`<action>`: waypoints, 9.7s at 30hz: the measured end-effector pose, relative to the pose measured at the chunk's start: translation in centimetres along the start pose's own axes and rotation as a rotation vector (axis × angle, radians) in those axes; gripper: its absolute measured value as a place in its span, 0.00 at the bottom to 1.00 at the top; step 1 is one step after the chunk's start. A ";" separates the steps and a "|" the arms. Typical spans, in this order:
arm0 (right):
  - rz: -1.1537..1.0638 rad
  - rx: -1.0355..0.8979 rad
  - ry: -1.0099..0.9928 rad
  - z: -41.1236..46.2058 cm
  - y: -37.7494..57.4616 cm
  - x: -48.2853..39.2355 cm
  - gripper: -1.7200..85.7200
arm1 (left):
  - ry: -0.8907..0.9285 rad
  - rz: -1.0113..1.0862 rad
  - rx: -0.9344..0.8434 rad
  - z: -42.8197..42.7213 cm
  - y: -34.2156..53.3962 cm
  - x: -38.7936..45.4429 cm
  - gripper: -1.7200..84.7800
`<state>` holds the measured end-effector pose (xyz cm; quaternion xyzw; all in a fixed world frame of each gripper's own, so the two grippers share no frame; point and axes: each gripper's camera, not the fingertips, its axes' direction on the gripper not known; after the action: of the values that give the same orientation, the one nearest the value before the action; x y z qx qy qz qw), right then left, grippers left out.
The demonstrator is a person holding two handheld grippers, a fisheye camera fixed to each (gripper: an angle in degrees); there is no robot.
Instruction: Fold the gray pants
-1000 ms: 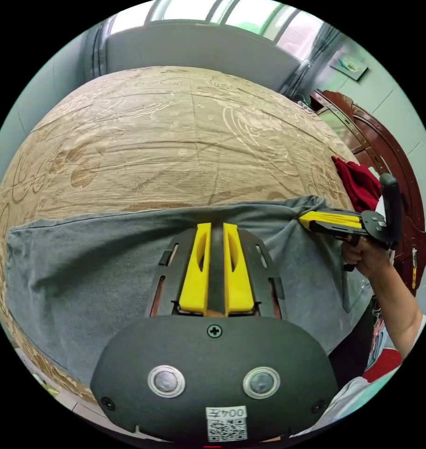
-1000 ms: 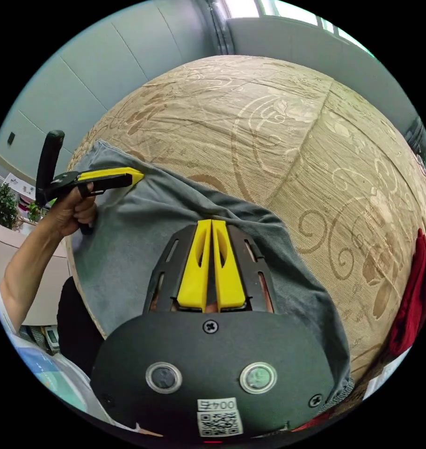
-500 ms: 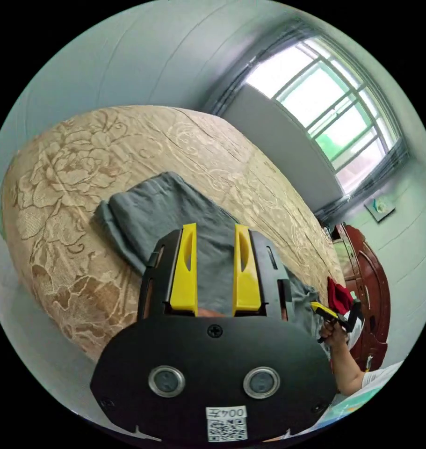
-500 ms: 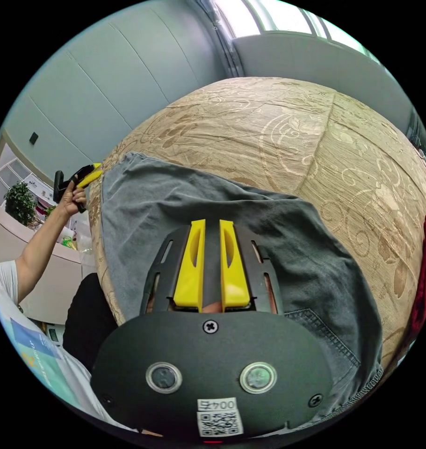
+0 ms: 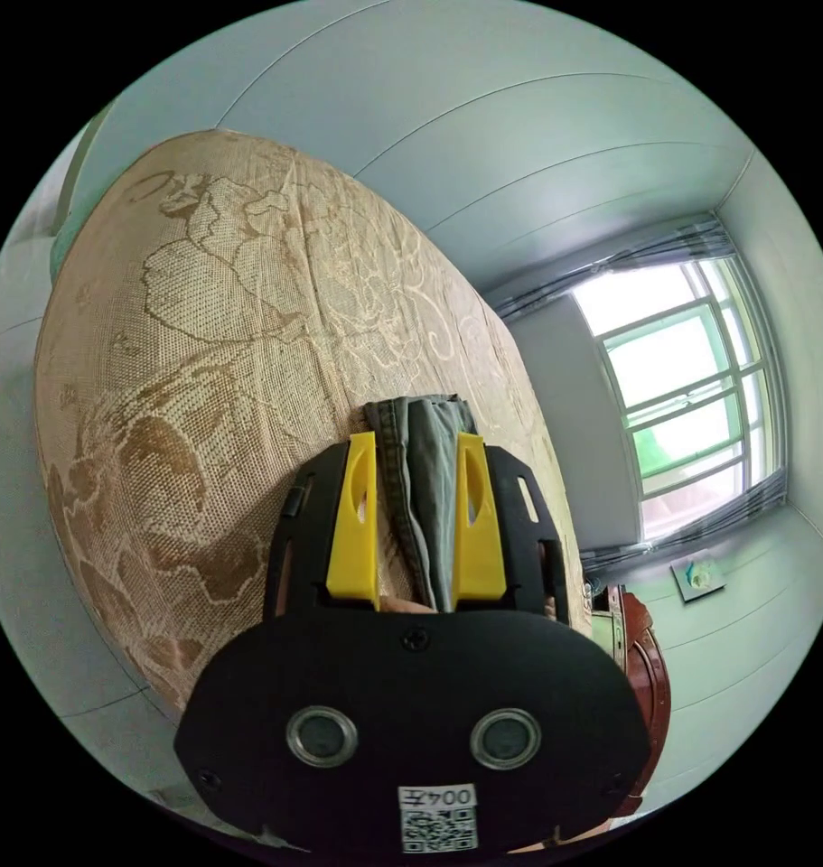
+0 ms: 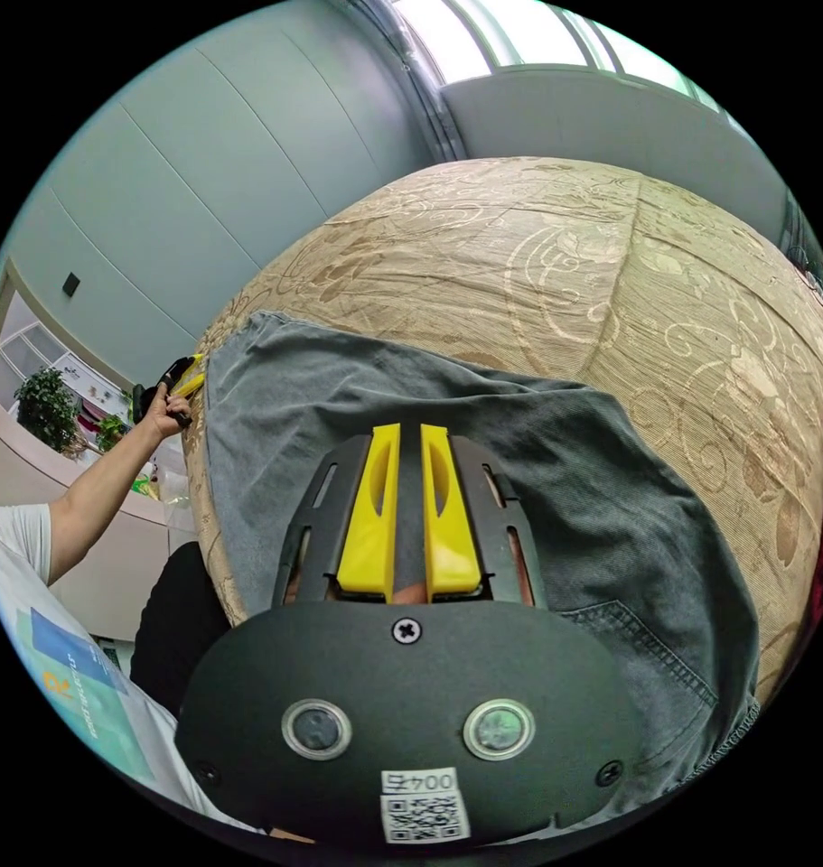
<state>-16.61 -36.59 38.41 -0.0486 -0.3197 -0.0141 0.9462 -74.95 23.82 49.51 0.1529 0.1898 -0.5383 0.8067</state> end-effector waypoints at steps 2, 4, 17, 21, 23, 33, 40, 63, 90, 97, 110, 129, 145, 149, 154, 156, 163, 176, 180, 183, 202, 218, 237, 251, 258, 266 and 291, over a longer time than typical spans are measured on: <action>0.000 0.005 -0.008 0.9 0.5 0.2 0.08 | 0.026 0.015 -0.030 0.2 0.2 0.5 0.16; 0.000 0.010 -0.015 1.7 1.0 0.5 0.08 | -0.001 0.061 -0.049 0.4 0.7 1.5 0.16; -0.020 0.004 -0.231 10.6 2.5 0.3 0.12 | -0.014 0.268 -0.037 -1.3 2.2 10.1 0.04; 0.047 0.001 -0.379 13.4 2.3 0.8 0.13 | 0.119 0.401 -0.089 -2.0 3.9 16.4 0.04; 0.117 0.016 -0.455 13.9 3.1 2.2 0.13 | 0.166 0.467 -0.127 -2.2 5.2 20.3 0.03; 0.487 0.264 -0.648 9.0 20.4 17.1 0.13 | 0.462 0.998 -0.470 -3.4 24.0 48.7 0.03; 0.675 0.479 -0.643 2.4 38.2 27.5 0.15 | 0.574 1.274 -0.686 -2.9 48.2 59.9 0.03; 0.787 0.218 -0.497 4.9 47.4 35.6 0.21 | 0.518 0.911 -0.830 2.9 61.6 61.3 0.03; 0.302 -0.213 0.047 -3.6 30.4 31.6 0.06 | 0.355 1.361 -0.720 -1.1 71.2 71.6 0.04; 0.292 -0.184 0.042 -4.3 32.8 32.0 0.07 | 0.179 1.554 -0.693 0.3 77.6 71.3 0.07; 0.431 0.242 0.231 -18.0 36.0 23.1 0.11 | 0.353 1.451 -0.720 -1.4 73.8 73.9 0.22; 0.211 0.020 0.453 -13.3 29.5 12.1 0.11 | 0.022 1.178 -0.535 11.7 52.0 63.0 0.19; 0.322 -0.035 0.288 -13.6 28.4 16.3 0.10 | 0.034 0.891 -0.767 22.0 42.4 56.7 0.15; 0.345 0.093 0.226 -19.1 30.8 15.6 0.12 | 0.213 0.877 -0.757 19.0 39.5 57.3 0.17; 0.365 0.173 0.111 -22.7 35.5 13.4 0.11 | 0.167 0.913 -0.738 12.2 36.6 53.8 0.17; 0.356 0.057 0.170 -20.8 36.9 12.9 0.11 | 0.129 0.920 -0.703 9.9 35.9 51.7 0.18; 0.397 0.124 0.110 -22.3 37.0 10.9 0.10 | -0.019 0.838 -0.705 6.0 33.7 44.5 0.19; 0.148 0.061 0.097 -16.2 28.0 -0.9 0.09 | -0.228 1.285 -0.578 1.9 40.6 43.8 0.18; 0.210 -0.090 0.142 -13.8 28.4 2.0 0.08 | -0.324 1.251 -0.661 4.2 41.2 42.5 0.19; 0.237 -0.040 0.105 -15.2 28.5 2.4 0.08 | -0.300 1.216 -0.669 3.2 40.0 42.0 0.19; 0.436 0.277 -0.057 -27.2 33.5 5.7 0.11 | -0.067 1.311 -0.410 -2.4 44.6 47.3 0.18; 0.097 -0.020 0.077 -18.3 0.6 -5.8 0.18 | -0.045 0.825 -0.624 0.2 38.5 35.5 0.19; 0.115 -0.223 0.538 -6.1 -14.0 -15.5 0.23 | 0.087 0.805 -0.646 -0.8 38.2 34.3 0.12; 0.150 -0.208 0.510 -4.4 -10.1 -10.1 0.03 | 0.165 0.894 -0.695 -2.1 39.9 39.4 0.05; 0.147 -0.080 0.184 -13.3 -5.1 -2.5 0.02 | 0.297 1.029 -0.647 -6.9 43.3 49.5 0.05; 0.190 0.092 -0.027 -26.9 8.6 12.4 0.02 | 0.428 1.266 -0.682 -10.1 55.6 63.6 0.05; 0.398 0.256 0.355 -26.5 44.6 31.0 0.12 | 0.571 1.343 -1.071 -2.4 83.1 74.6 0.17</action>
<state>26.64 5.24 32.56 0.0124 -0.1326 0.2040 0.9699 27.71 -4.53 15.82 -0.0368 0.4786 0.2646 0.8364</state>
